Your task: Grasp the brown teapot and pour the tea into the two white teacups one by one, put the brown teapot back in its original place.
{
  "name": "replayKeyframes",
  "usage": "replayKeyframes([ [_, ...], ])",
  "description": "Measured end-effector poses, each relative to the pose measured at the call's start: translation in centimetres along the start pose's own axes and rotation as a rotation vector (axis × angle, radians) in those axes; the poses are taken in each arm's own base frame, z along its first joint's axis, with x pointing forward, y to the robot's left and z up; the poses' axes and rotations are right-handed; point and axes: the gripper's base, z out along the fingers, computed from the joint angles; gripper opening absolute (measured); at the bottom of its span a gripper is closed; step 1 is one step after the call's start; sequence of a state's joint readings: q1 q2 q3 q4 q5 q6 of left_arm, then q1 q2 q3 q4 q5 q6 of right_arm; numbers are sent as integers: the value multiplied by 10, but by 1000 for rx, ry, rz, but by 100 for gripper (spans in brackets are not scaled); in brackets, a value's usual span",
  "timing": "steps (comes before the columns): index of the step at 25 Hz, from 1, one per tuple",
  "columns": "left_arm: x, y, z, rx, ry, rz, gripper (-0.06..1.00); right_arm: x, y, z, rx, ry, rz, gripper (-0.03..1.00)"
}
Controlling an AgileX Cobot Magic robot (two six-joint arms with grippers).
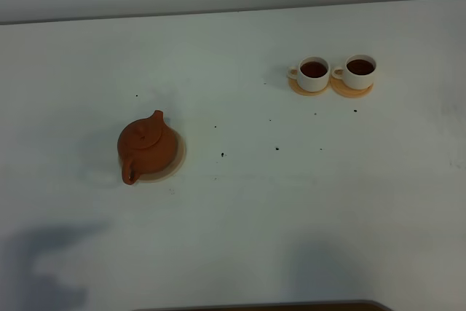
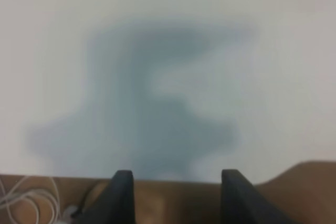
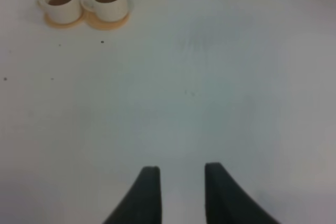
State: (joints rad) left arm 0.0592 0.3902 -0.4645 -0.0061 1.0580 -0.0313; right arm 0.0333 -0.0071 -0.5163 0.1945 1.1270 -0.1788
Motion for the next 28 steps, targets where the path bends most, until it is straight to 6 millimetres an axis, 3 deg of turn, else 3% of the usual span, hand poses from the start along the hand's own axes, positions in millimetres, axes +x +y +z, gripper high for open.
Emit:
replayKeyframes([
  [8, 11, 1, -15, -15, -127, -17, 42, 0, 0, 0, 0, 0, 0, 24],
  [18, 13, 0, -18, 7, -151, 6, 42, 0, 0, 0, 0, -1, 0, 24],
  [28, 29, 1, -36, 15, -320, 10, 42, 0, 0, 0, 0, -1, 0, 24],
])
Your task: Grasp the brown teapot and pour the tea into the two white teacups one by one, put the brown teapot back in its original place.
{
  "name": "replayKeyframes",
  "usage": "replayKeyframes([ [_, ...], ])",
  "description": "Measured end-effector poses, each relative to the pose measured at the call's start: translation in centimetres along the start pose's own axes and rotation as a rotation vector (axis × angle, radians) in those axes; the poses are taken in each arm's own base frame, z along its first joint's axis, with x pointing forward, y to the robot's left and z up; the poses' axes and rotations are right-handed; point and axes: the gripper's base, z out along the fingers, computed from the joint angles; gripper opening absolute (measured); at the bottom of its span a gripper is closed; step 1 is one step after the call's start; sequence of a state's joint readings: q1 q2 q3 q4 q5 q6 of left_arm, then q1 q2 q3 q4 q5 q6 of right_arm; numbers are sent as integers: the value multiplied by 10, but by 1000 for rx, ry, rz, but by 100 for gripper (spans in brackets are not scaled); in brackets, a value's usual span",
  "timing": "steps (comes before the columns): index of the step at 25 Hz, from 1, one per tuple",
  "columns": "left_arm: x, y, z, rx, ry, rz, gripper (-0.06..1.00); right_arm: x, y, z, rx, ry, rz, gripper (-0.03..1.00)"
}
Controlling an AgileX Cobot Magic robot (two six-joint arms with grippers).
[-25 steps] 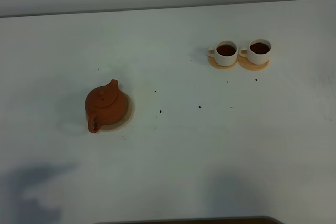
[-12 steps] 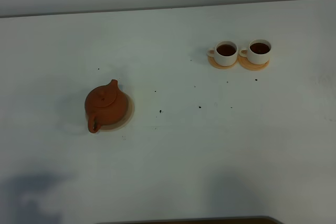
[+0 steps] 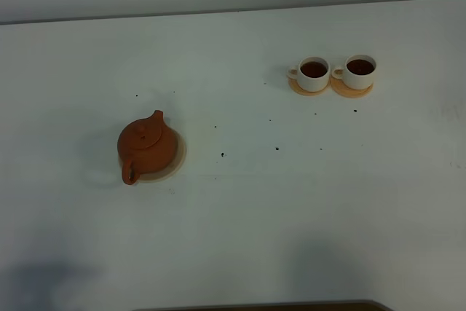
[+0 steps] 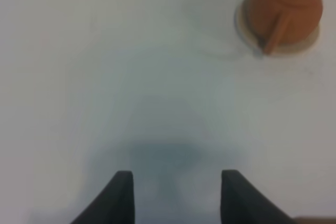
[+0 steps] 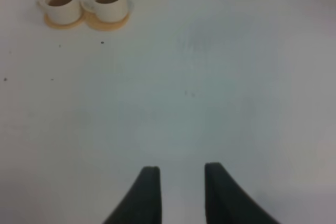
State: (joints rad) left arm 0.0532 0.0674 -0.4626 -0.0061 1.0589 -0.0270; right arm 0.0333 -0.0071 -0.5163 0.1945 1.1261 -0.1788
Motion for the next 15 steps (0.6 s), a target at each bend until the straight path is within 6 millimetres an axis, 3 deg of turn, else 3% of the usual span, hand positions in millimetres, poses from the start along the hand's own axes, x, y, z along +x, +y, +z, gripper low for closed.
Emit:
replayKeyframes([
  [15, 6, 0, -9, 5, -69, 2, 42, 0, 0, 0, 0, 0, 0, 24],
])
